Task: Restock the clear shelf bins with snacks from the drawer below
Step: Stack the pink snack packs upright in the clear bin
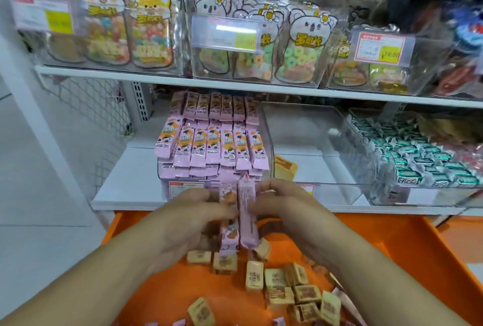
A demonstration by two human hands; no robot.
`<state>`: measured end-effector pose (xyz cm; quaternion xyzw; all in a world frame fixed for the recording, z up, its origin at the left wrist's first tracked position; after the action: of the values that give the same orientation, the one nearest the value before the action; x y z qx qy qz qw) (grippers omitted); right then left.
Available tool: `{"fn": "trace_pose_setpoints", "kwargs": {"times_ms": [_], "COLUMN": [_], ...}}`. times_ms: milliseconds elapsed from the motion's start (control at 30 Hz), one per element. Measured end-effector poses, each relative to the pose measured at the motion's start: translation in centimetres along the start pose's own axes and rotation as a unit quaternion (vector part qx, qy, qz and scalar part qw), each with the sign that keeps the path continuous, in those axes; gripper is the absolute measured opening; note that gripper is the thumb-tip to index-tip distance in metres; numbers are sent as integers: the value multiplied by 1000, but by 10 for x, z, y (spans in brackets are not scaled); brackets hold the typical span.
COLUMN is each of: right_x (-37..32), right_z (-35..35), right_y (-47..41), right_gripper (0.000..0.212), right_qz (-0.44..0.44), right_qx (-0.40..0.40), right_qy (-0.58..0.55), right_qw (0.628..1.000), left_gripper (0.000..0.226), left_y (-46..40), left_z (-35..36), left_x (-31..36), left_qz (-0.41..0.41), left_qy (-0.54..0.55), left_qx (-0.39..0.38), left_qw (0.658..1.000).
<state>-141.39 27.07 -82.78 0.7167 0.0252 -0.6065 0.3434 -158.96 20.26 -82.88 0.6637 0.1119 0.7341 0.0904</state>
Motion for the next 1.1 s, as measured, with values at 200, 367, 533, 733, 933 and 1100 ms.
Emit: {"fn": "trace_pose_setpoints", "kwargs": {"times_ms": [200, 367, 533, 733, 933, 1100], "right_x": [-10, -6, -3, -13, -10, -12], "right_z": [-1, -5, -1, -8, -5, 5], "right_y": [-6, -8, -1, 8, 16, 17], "right_gripper": [20, 35, 42, 38, 28, 23], "right_qz": [-79, -92, -100, -157, -200, -207], "right_qx": [82, 109, 130, 156, 165, 140], "right_qy": [72, 94, 101, 61, 139, 134], "right_qw": [991, 985, 981, 973, 956, 959], "left_gripper": [45, 37, 63, 33, 49, 68], "left_y": [-10, -9, -8, 0, 6, 2], "left_z": [-13, -4, -13, -19, -22, -12], "left_x": [4, 8, 4, 11, 17, 14], "left_qz": [52, 62, 70, 113, 131, 116], "left_qy": [-4, -2, -29, -132, -150, -3], "left_qx": [3, -11, 58, 103, 132, 157], "left_qw": [999, 998, 995, 979, 971, 981]}}
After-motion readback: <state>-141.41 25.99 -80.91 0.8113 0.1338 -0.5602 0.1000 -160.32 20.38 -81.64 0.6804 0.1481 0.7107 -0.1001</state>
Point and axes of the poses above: each hand's wrist, its own y-axis away from the middle knuckle, its own z-axis out of the palm, x = y × z, the point moved 2 cm from there along -y, towards the middle knuckle, and after that the axes turned 11 degrees about z, right-handed, at the moved point
